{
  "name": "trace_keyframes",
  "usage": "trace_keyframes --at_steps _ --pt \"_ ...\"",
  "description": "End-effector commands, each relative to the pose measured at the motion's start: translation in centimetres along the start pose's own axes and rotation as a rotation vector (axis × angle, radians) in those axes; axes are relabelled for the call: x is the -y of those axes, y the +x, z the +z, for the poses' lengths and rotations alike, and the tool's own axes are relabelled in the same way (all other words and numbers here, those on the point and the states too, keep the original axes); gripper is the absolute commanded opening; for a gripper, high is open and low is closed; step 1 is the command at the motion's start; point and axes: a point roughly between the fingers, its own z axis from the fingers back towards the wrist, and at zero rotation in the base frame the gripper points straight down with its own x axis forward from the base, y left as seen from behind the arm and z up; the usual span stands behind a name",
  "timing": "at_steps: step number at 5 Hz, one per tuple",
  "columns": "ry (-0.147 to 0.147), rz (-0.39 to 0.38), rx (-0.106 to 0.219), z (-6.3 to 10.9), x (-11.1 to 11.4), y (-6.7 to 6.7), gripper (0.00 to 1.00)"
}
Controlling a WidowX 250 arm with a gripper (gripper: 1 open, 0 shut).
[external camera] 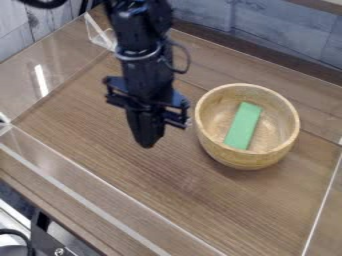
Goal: Move green stick from inside the wooden bowl to the table next to it
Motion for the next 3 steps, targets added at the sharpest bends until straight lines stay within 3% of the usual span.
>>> trace_keyframes --at_steps 1,3 --pt "0.008 -0.017 0.020 -1.5 -1.1 0.0 0.00" --pt "0.011 -0.041 0.011 -2.6 -0.2 1.1 0.00"
